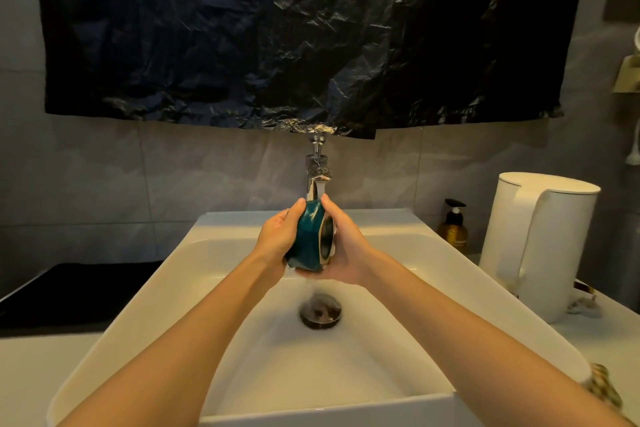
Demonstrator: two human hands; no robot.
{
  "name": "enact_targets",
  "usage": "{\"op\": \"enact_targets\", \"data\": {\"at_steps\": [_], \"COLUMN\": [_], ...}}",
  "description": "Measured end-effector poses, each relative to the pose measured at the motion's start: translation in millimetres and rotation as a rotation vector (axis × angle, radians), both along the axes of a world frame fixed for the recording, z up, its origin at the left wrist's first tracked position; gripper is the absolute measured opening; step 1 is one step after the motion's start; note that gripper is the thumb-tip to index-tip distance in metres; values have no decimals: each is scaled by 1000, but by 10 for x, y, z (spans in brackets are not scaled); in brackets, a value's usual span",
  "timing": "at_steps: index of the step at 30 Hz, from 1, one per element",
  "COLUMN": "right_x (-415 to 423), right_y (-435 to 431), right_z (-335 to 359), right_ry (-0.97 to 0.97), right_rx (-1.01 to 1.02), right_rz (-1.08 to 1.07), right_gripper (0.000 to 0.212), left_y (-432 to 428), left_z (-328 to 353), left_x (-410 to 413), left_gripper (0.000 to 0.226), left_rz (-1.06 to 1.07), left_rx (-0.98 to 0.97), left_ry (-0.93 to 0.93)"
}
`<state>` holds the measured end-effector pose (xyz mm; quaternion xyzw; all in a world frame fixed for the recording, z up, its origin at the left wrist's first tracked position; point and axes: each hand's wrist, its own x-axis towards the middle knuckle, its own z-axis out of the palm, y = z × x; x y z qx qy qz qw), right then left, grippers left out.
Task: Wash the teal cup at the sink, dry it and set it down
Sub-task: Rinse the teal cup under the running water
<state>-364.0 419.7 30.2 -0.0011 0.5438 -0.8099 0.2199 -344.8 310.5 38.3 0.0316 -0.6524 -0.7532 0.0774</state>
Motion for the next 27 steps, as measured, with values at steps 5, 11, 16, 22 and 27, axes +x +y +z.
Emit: {"op": "enact_targets", "data": {"at_steps": [5, 11, 16, 22, 27], "right_x": [7, 8, 92, 33, 61], "right_y": [69, 213, 122, 65, -4], "right_z": [20, 69, 144, 53, 16], "right_ry": [49, 25, -31, -41, 308], "right_rx": [125, 12, 47, 168, 404], "right_rz": [-30, 178, 116, -7, -96], "right_gripper": [77, 58, 65, 53, 45], "left_y": [5, -49, -100, -118, -117], "left_z": [-4, 63, 30, -8, -9], "left_x": [-15, 14, -19, -68, -133], "left_gripper": [38, 45, 42, 35, 42], "left_rz": [-40, -32, -31, -2, -6], "left_rx": [26, 90, 80, 210, 315], "left_ry": [-37, -78, -73, -168, -202]}}
